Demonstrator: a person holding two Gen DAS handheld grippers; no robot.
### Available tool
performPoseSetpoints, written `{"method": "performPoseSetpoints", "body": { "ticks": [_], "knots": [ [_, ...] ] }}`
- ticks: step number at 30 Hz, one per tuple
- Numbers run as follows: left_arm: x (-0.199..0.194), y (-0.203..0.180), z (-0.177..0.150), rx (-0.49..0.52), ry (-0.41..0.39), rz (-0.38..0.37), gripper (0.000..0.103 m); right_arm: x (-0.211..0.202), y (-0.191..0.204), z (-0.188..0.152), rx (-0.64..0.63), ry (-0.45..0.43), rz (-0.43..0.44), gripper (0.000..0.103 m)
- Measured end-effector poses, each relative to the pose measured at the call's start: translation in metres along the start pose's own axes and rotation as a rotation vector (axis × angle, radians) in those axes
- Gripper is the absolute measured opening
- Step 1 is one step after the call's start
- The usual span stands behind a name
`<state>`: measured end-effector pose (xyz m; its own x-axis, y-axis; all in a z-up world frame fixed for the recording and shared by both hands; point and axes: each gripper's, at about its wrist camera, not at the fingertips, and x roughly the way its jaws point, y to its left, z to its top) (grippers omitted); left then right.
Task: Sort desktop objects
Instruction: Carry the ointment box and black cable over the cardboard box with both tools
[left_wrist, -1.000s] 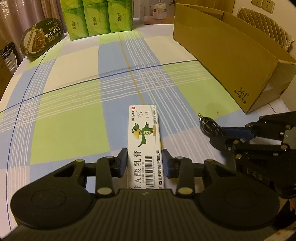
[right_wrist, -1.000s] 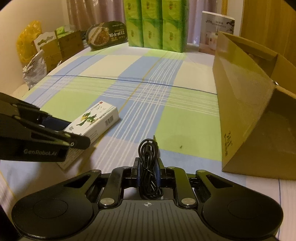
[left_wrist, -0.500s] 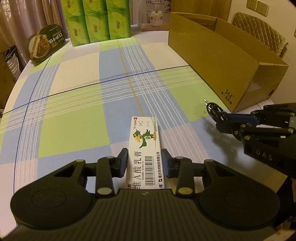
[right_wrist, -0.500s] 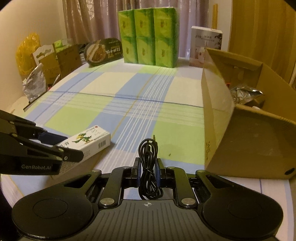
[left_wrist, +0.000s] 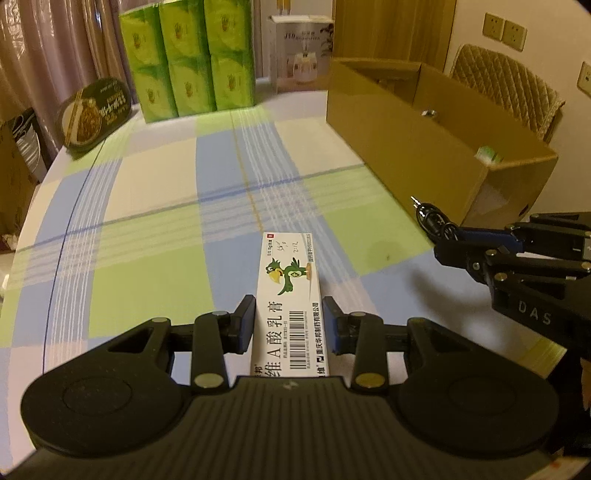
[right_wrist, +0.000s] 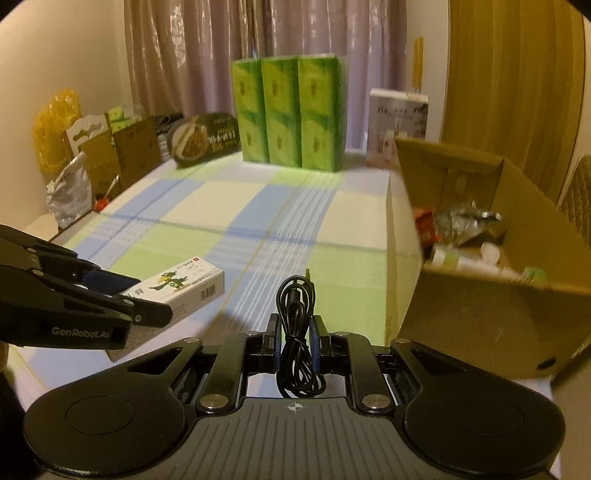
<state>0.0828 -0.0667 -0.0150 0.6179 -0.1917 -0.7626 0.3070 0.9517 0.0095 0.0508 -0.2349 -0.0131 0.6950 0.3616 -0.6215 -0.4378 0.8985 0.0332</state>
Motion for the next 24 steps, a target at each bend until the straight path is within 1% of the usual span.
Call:
{"method": "performPoseSetpoints", "body": {
  "ticks": [6, 13, 18, 24],
  "knots": [
    [-0.012, -0.013, 0.028, 0.009, -0.056, -0.016, 0.033, -0.016, -0.011, 0.023, -0.005, -0.066, -0.018, 0.012],
    [-0.021, -0.034, 0.063, 0.028, -0.113, -0.042, 0.033, -0.031, -0.039, 0.052, -0.003, -0.134, -0.072, 0.012],
    [-0.022, -0.054, 0.082, 0.056, -0.142, -0.070, 0.033, -0.039, -0.065, 0.061, 0.012, -0.155, -0.114, 0.012],
    [-0.017, -0.081, 0.100, 0.082, -0.153, -0.113, 0.033, -0.045, -0.101, 0.062, 0.034, -0.159, -0.167, 0.012]
  ]
}}
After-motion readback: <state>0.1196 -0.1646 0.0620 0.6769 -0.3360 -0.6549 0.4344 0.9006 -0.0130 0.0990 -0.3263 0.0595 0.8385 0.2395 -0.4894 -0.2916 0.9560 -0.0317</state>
